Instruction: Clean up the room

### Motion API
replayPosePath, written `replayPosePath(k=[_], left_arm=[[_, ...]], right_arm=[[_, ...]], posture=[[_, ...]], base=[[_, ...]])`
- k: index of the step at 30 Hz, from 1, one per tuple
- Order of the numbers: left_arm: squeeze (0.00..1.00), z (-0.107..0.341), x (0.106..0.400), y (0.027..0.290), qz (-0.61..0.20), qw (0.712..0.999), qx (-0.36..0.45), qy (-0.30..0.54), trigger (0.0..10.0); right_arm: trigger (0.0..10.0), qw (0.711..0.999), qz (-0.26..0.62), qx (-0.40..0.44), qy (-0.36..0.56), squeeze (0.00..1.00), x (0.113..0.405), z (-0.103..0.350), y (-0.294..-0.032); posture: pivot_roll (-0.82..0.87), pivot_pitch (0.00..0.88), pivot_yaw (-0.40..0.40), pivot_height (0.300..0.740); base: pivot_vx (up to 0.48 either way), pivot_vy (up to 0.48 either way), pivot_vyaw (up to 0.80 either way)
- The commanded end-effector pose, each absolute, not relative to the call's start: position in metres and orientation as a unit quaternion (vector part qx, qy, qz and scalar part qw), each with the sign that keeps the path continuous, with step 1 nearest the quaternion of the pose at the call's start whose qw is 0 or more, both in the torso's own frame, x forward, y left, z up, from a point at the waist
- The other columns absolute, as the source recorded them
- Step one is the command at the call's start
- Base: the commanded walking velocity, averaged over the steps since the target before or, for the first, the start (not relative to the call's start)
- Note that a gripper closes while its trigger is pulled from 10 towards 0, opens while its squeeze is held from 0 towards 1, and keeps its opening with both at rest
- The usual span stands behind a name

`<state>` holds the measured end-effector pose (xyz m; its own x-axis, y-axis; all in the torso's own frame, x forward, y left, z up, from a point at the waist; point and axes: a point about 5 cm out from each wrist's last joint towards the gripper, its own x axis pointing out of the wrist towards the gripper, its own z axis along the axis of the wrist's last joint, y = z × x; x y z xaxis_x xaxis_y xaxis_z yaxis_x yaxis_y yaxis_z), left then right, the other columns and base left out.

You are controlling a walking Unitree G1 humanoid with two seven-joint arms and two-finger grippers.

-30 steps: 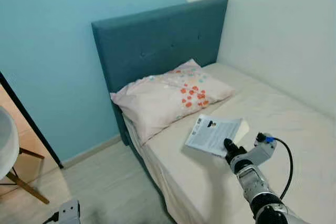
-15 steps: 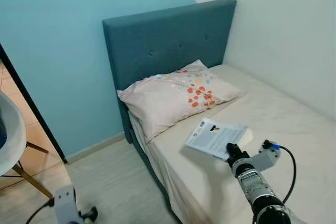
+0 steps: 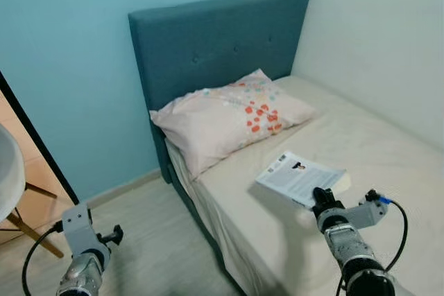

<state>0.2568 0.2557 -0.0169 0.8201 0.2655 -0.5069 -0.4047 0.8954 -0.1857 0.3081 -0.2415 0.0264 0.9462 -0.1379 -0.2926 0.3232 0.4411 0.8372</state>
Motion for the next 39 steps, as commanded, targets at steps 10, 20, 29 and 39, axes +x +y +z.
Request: replayPosePath(k=[10, 20, 29, 39], left_arm=[[0.0, -0.015, 0.248, 0.27, 0.192, 0.947, -0.147, 0.213, 10.0], [0.0, -0.002, 0.236, 0.291, 0.166, 0.967, -0.103, 0.161, 10.0], [0.0, 0.034, 0.244, 0.304, 0.15, 0.98, -0.088, 0.092, 10.0], [0.0, 0.073, 0.254, 0.275, 0.087, 0.992, -0.085, 0.034, 10.0]], right_arm=[[10.0, 0.847, -0.035, 0.525, 0.073, 0.0, 0.332, 0.049, -0.21], [10.0, 0.859, -0.018, 0.507, 0.078, 0.0, 0.342, 0.055, -0.192], [10.0, 0.84, -0.023, 0.541, 0.035, 0.0, 0.359, 0.078, -0.183], [10.0, 0.797, 0.02, 0.596, -0.096, 0.0, 0.404, 0.175, -0.179]], posture=[[-0.03, 0.122, 0.004, 0.565], [0.11, 0.33, 0.046, 0.535], [0.18, 0.429, 0.071, 0.535], [0.21, 0.48, 0.076, 0.535]], base=[[0.0, 0.0, 0.0], [0.0, 0.0, 0.0], [0.0, 0.0, 0.0], [0.0, 0.0, 0.0]])
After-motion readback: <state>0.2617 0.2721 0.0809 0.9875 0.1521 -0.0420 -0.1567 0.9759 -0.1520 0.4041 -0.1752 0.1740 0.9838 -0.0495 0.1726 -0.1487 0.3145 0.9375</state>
